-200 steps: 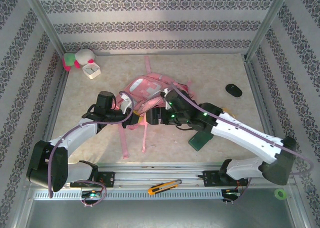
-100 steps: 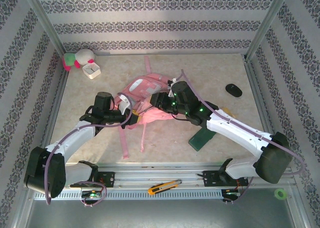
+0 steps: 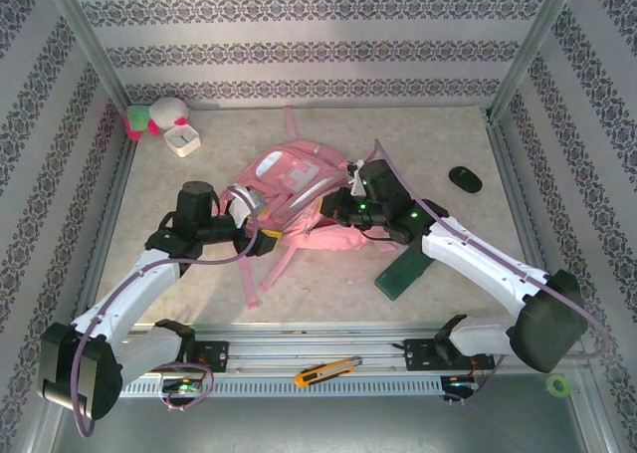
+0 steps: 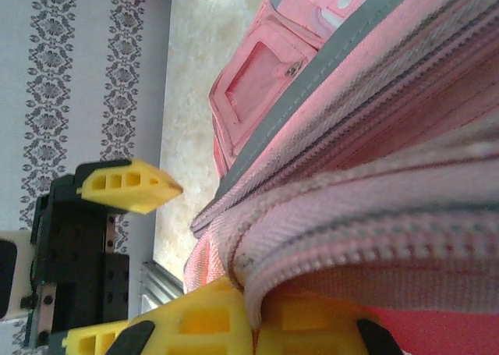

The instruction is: Pack the student bag

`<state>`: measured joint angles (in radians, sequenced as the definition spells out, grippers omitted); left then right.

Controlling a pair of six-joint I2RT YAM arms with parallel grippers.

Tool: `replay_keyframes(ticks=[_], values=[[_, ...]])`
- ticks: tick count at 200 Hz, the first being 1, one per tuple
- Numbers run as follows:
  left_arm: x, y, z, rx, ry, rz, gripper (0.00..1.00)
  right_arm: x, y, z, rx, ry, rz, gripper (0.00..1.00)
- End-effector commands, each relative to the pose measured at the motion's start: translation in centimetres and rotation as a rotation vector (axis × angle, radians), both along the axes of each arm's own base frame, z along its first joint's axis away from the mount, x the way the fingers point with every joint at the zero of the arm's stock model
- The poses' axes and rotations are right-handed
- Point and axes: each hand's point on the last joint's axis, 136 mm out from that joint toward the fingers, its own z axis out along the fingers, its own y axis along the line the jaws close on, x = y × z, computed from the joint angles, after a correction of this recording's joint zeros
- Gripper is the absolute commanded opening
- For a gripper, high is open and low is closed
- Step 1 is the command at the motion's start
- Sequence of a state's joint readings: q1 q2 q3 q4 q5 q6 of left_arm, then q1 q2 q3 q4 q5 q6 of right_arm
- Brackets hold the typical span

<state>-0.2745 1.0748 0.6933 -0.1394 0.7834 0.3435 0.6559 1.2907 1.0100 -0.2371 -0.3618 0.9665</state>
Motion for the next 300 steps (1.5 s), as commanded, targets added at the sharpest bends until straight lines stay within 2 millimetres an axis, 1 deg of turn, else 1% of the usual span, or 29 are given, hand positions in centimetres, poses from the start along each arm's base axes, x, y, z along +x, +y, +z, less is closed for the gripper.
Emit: replay_keyframes(ticks=[1,12,40,52,83,97,113,133,147,163,207,231,252,269,288,300], values=[[0.7,-0.1,-0.1,0.091,-0.087,-0.074,0.83,-1.0,0.3,2.3,0.072,-0.036,0.073,0.00],[1.2,-0.4,0.1,0.095,-0.103,-0.094,0.85,-1.2,0.3,2.4,0.080,-0.029,0.085,0.00],[2.3,-1.8,1.4,0.056,-0.170,-0.130,0.87,-1.6,0.7,2.3,0.093,-0.009,0.117,0.00],[2.7,-2.6,1.4,0.050,-0.181,-0.150,0.87,-1.6,0.9,2.2,0.095,-0.002,0.127,0.00],[2.1,-5.3,0.7,0.039,-0.127,-0.268,0.83,-1.5,1.1,2.5,0.102,-0.004,0.134,0.00],[2.4,-5.9,0.5,0.013,-0.117,-0.278,0.83,-1.5,1.1,2.7,0.104,-0.007,0.140,0.00],[2.9,-6.2,1.0,-0.023,-0.139,-0.260,0.84,-1.3,0.9,2.7,0.102,-0.011,0.134,0.00],[2.8,-6.5,2.0,-0.056,-0.154,-0.264,0.88,-1.1,0.5,2.7,0.103,-0.012,0.123,0.00],[2.2,-6.6,2.7,-0.072,-0.151,-0.288,0.88,-0.9,0.4,2.7,0.105,-0.008,0.121,0.00],[1.5,-6.7,3.0,-0.075,-0.125,-0.319,0.88,-0.8,0.4,2.9,0.110,-0.009,0.123,0.00],[1.1,-7.1,1.7,-0.032,-0.107,-0.342,0.92,-0.8,0.4,3.2,0.118,-0.014,0.126,0.00],[1.0,-7.2,1.4,-0.014,-0.113,-0.334,0.95,-0.7,0.5,3.3,0.124,-0.013,0.126,0.00],[0.9,-6.6,1.4,0.004,-0.135,-0.299,1.00,-0.5,0.4,3.2,0.126,-0.009,0.121,0.00],[1.0,-5.8,1.5,0.029,-0.150,-0.241,0.99,-0.5,0.4,3.1,0.124,-0.009,0.120,0.00],[0.3,-4.9,1.1,0.067,-0.182,-0.227,0.99,-0.6,0.3,2.9,0.121,-0.004,0.119,0.00],[-0.2,-4.8,0.8,0.082,-0.191,-0.245,0.99,-0.6,0.3,2.9,0.122,-0.005,0.119,0.00]])
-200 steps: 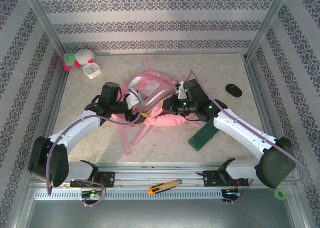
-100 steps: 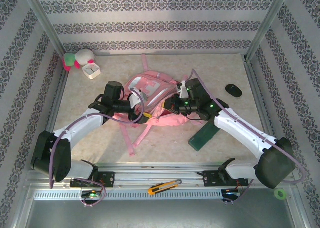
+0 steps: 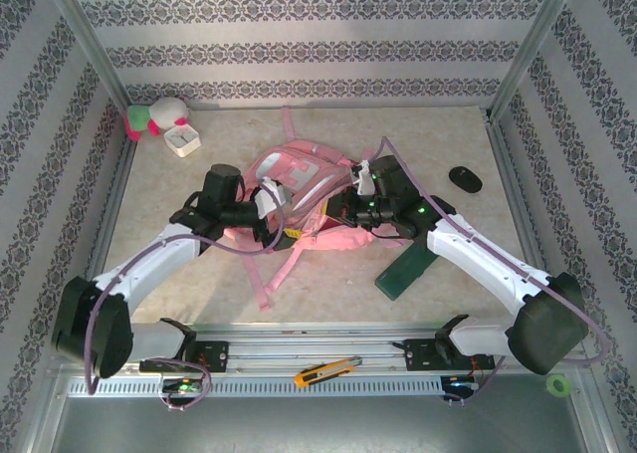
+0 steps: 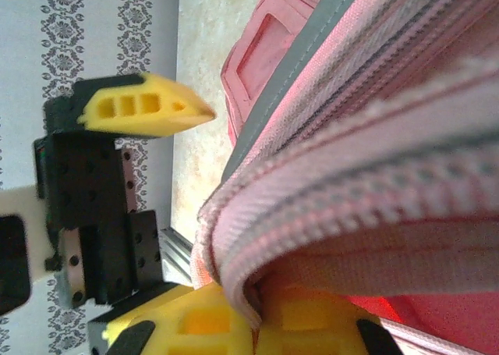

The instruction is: Pack the student bag

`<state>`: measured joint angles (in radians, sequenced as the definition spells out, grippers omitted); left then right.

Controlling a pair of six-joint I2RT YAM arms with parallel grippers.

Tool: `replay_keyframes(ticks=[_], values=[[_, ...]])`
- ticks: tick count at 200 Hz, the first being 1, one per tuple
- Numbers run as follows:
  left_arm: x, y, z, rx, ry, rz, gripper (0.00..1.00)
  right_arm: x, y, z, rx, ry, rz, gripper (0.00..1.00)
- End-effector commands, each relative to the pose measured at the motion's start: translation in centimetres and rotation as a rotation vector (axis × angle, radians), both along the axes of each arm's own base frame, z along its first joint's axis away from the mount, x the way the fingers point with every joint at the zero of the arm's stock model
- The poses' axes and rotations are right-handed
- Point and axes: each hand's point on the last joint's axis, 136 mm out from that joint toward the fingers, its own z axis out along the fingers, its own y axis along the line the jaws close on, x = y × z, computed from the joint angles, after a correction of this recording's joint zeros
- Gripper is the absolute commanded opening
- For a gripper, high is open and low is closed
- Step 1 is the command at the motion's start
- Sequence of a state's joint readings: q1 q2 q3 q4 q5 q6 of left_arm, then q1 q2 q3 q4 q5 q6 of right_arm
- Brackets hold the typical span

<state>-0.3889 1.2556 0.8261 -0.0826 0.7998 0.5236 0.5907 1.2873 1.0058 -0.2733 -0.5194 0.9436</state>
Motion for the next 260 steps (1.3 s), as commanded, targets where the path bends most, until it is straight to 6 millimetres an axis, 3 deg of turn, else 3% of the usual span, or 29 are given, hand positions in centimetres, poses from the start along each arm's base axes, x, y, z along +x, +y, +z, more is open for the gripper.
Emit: replay_keyframes(ticks=[1,30,59,94,104,120,140,153,170,195,226,241,260], values=[[-1.6,-0.1,-0.2,0.027,-0.039,-0.043,0.99,0.2,0.9,2.9,0.080,-0.068,0.039,0.00],[-2.7,-0.8,-2.0,0.141,-0.035,-0.116,0.99,0.1,0.9,3.1,0.085,-0.072,0.041,0.00],[-0.1,-1.0,-3.0,0.153,-0.122,-0.021,0.99,0.1,0.9,3.3,0.089,-0.073,0.043,0.00],[1.7,-2.1,-4.3,0.133,-0.069,-0.010,0.99,-0.2,1.2,3.8,0.105,-0.075,0.065,0.00],[1.7,-2.5,-4.3,0.101,-0.049,-0.029,0.81,-0.3,1.1,3.8,0.105,-0.080,0.069,0.00],[1.3,-2.8,-4.0,0.051,0.007,-0.043,0.30,-0.2,0.6,3.6,0.092,-0.086,0.057,0.00],[0.4,-3.0,-4.4,0.015,0.094,-0.044,0.00,1.0,-1.5,2.5,0.048,-0.096,-0.023,0.00],[0.0,-3.2,-4.5,-0.019,0.172,-0.030,0.00,1.7,-2.7,1.3,0.007,-0.103,-0.079,0.06],[0.1,-3.6,-4.3,-0.067,0.298,0.017,0.00,2.2,-4.0,0.6,-0.039,-0.127,-0.133,0.28],[0.0,-3.7,-4.5,-0.085,0.401,0.059,0.00,1.6,-6.6,1.8,-0.127,-0.204,-0.231,0.50],[-0.7,-4.2,-4.5,-0.108,0.495,0.040,0.00,-1.4,-9.8,3.7,-0.324,-0.285,-0.315,0.50],[-0.7,-4.5,-4.3,-0.132,0.552,0.038,0.00,-3.2,-9.0,3.6,-0.383,-0.306,-0.291,0.46],[-0.7,-4.9,-4.3,-0.152,0.620,0.041,0.00,-4.5,-6.3,2.5,-0.390,-0.293,-0.254,0.42]])
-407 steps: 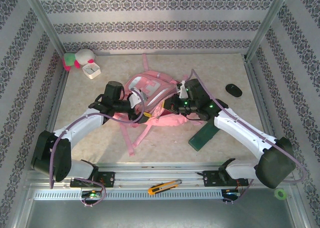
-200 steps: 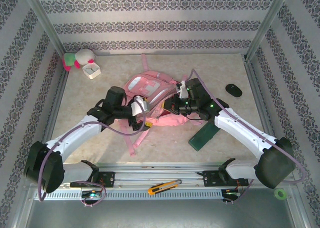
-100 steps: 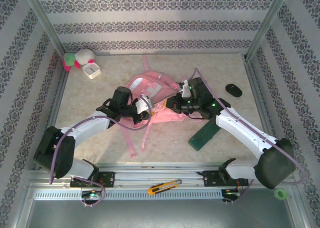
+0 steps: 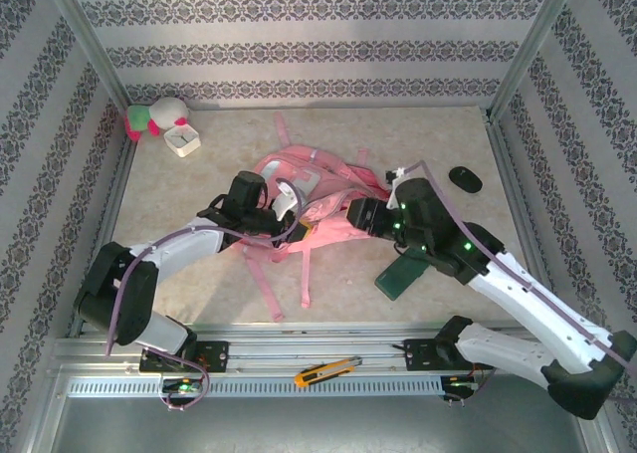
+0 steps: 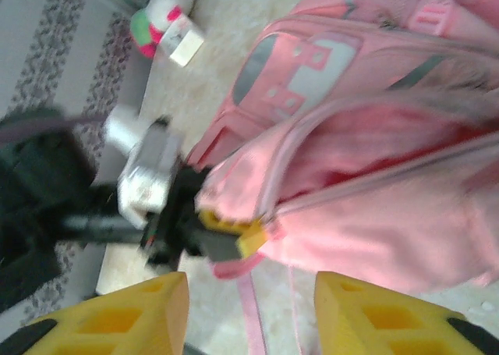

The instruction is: Pack the student bag

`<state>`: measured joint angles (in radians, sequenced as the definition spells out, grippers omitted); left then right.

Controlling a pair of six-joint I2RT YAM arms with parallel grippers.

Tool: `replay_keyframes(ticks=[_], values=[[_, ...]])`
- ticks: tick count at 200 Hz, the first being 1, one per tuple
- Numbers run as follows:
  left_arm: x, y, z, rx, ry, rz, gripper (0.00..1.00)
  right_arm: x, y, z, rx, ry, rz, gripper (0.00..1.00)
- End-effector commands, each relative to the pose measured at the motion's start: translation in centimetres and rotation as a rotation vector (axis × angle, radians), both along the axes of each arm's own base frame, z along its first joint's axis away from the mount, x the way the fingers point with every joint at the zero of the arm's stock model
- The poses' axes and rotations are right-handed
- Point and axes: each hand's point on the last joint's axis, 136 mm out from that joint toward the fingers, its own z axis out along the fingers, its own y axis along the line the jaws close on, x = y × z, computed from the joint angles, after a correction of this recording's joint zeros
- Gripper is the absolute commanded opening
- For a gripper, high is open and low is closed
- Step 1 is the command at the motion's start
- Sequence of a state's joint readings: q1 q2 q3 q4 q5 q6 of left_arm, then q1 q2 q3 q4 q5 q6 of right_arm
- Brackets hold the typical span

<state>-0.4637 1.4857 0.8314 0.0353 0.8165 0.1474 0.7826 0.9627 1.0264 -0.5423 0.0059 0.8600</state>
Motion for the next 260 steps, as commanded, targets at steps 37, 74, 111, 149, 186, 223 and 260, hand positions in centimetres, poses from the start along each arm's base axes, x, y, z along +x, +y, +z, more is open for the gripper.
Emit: replay_keyframes(ticks=[37,74,111,149,186,223,260], values=[[-1.5,-1.4,0.7,-0.081,0.263,-0.024,0.00,0.0,5.3,-5.0,-0.145,0.034,-0.055,0.39],[-1.7,-1.3,1.4,-0.093,0.258,-0.034,0.00,2.0,6.7,-7.5,-0.095,0.042,-0.113,0.37],[-1.9,-1.7,2.0,-0.130,0.270,-0.055,0.00,3.6,6.8,-8.7,-0.046,0.045,-0.136,0.37],[-1.7,-2.1,2.9,-0.170,0.261,-0.066,0.00,4.8,6.7,-9.5,-0.053,0.062,-0.136,0.36],[-1.6,-2.2,3.3,-0.181,0.248,-0.068,0.00,5.0,5.1,-11.2,-0.179,0.112,-0.199,0.30],[-1.6,-2.1,3.4,-0.177,0.240,-0.066,0.00,4.2,2.6,-11.8,-0.371,0.136,-0.255,0.20],[-1.4,-2.1,3.4,-0.178,0.235,-0.062,0.00,4.3,2.9,-12.2,-0.340,0.147,-0.264,0.33]])
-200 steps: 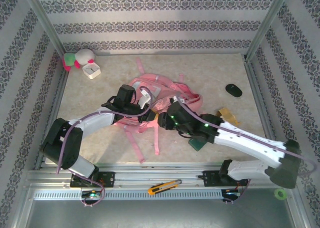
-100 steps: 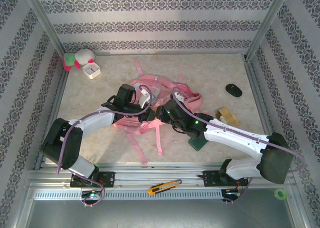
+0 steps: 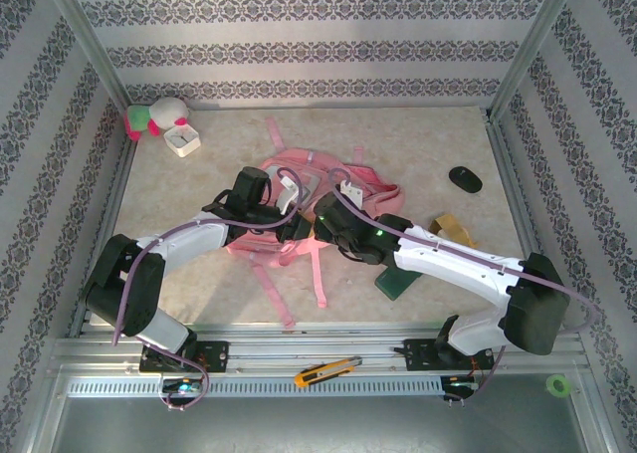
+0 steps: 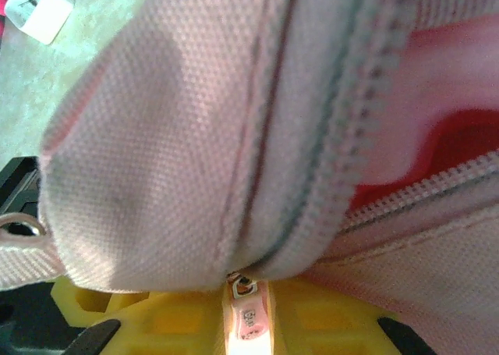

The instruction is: Pack the student bag

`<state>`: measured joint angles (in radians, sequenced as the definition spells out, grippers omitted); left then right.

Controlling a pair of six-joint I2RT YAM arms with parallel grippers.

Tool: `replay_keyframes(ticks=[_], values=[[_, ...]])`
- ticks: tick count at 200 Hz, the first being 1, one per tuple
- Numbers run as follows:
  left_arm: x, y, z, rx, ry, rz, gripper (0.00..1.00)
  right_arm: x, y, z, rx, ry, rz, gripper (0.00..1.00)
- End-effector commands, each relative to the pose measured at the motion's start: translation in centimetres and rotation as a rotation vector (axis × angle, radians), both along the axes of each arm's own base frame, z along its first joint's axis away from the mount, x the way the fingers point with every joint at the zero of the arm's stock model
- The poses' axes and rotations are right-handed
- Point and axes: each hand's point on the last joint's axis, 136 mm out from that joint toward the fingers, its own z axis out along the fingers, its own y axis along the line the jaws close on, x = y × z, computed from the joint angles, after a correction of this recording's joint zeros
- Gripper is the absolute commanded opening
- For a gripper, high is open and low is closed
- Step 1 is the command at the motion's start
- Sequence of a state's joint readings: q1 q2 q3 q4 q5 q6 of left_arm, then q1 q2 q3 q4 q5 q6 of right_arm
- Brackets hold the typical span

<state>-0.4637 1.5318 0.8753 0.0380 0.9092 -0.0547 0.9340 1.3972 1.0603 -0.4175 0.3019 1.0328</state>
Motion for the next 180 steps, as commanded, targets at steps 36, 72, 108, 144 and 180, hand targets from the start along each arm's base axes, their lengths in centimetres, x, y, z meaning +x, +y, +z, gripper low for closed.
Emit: replay_keyframes(ticks=[36,72,108,144,180], values=[[-1.0,-1.0,3.0,-0.103,0.017,-0.071,0.00,-0.5,-1.7,-2.9,-0.121,0.068,-0.065,0.28],[-1.0,-0.9,2.9,-0.090,0.007,-0.068,0.00,-0.9,-3.6,-2.7,-0.178,0.060,-0.100,0.12],[-1.0,-0.8,2.7,-0.080,0.006,-0.064,0.00,-1.6,-5.2,-2.7,-0.198,0.061,-0.131,0.17],[-0.9,-0.6,2.6,-0.069,-0.003,-0.055,0.00,-1.9,-3.7,-2.8,-0.134,0.070,-0.089,0.29],[-0.8,-0.7,2.7,-0.071,-0.006,-0.056,0.00,-1.8,-2.3,-3.4,-0.098,0.077,-0.051,0.27]])
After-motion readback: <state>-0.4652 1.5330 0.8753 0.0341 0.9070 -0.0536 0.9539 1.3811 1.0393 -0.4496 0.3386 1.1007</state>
